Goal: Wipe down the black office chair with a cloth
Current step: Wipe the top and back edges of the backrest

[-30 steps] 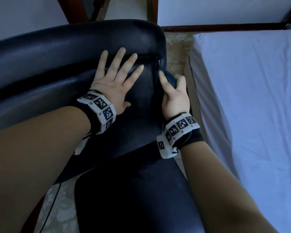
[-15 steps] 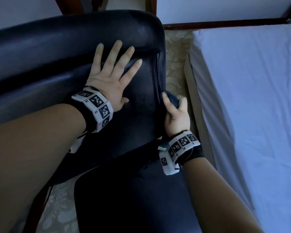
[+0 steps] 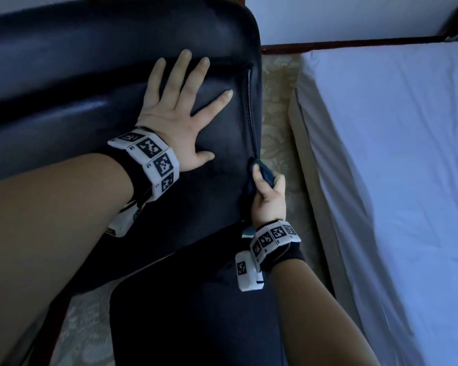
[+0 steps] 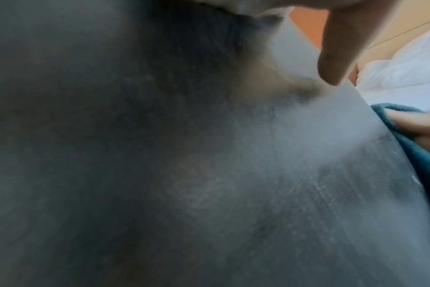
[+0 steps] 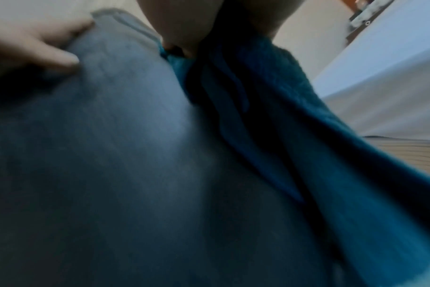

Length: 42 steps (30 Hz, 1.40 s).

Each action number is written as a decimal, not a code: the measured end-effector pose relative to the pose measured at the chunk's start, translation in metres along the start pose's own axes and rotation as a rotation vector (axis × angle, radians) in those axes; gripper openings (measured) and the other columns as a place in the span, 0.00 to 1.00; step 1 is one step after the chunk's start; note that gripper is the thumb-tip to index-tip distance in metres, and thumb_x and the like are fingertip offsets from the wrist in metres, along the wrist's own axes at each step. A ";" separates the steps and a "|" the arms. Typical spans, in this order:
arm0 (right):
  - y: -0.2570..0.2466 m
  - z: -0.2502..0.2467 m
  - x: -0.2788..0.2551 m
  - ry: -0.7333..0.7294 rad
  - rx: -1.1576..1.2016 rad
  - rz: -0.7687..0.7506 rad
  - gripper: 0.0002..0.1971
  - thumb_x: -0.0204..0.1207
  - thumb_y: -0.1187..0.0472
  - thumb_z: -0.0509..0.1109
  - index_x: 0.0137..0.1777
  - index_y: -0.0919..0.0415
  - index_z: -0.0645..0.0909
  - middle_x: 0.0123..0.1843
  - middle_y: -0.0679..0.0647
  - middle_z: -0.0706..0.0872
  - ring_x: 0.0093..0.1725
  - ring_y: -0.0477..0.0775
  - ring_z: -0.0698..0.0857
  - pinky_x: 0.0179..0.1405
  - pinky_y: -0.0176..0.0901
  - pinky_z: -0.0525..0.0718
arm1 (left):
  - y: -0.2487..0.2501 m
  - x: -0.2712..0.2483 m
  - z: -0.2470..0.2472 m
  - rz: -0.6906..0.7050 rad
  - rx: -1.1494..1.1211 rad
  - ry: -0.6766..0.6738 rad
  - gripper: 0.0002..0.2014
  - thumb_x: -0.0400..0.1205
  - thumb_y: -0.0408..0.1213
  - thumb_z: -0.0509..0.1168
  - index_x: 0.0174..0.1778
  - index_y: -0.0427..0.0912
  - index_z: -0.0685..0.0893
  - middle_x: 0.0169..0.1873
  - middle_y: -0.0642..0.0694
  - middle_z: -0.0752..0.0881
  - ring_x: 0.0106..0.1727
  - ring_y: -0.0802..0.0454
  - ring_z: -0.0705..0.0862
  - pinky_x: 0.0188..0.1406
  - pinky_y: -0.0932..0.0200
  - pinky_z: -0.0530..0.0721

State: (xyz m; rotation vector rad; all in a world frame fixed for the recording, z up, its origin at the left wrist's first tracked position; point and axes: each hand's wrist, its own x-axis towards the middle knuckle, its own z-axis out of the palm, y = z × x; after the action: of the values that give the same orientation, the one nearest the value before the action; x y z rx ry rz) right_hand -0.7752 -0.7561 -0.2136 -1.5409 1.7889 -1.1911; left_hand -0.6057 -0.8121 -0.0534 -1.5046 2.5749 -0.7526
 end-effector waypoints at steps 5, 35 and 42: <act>-0.043 -0.015 0.009 0.349 -0.003 -0.315 0.28 0.70 0.77 0.55 0.68 0.60 0.79 0.52 0.69 0.75 0.50 0.53 0.76 0.57 0.14 0.65 | 0.004 -0.009 -0.005 -0.005 0.030 -0.001 0.51 0.71 0.68 0.59 0.79 0.55 0.32 0.77 0.36 0.28 0.78 0.35 0.28 0.72 0.37 0.27; 0.043 0.048 -0.032 0.262 0.204 0.132 0.26 0.79 0.77 0.57 0.72 0.51 0.72 0.53 0.47 0.66 0.54 0.38 0.71 0.53 0.06 0.57 | 0.055 -0.016 0.045 0.143 0.159 -0.136 0.54 0.75 0.70 0.49 0.63 0.41 0.12 0.61 0.32 0.09 0.65 0.32 0.14 0.56 0.30 0.15; 0.031 0.032 -0.033 0.388 0.095 0.019 0.25 0.77 0.78 0.58 0.72 0.60 0.73 0.60 0.70 0.72 0.56 0.44 0.74 0.59 0.09 0.59 | 0.057 -0.018 0.042 0.161 0.096 -0.135 0.58 0.72 0.73 0.52 0.65 0.42 0.12 0.64 0.31 0.12 0.68 0.31 0.17 0.59 0.30 0.16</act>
State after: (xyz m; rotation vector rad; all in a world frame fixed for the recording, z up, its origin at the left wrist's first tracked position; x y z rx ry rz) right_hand -0.7570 -0.7346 -0.2614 -1.3006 1.9432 -1.6282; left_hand -0.6294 -0.7903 -0.1189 -1.2580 2.4855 -0.7188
